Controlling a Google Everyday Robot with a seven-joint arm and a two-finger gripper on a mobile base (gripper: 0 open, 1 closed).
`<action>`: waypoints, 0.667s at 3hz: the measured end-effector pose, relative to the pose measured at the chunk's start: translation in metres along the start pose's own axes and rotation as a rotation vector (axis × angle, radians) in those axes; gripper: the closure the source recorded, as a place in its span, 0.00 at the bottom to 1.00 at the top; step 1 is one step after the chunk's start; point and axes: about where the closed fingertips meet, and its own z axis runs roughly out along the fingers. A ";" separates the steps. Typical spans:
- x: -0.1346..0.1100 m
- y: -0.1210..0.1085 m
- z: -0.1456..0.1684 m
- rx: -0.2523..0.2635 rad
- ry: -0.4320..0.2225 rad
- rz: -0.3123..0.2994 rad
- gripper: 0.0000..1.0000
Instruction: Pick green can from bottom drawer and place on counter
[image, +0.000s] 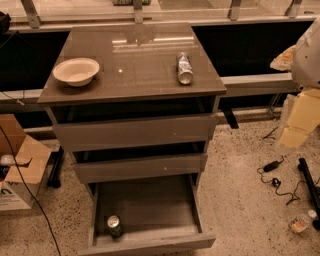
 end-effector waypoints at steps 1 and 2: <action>-0.001 0.000 0.000 0.002 -0.001 -0.001 0.00; 0.000 0.005 0.010 -0.029 -0.043 -0.034 0.00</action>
Offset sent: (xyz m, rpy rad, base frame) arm -0.0069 0.0040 -0.0318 0.0942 0.0552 0.1264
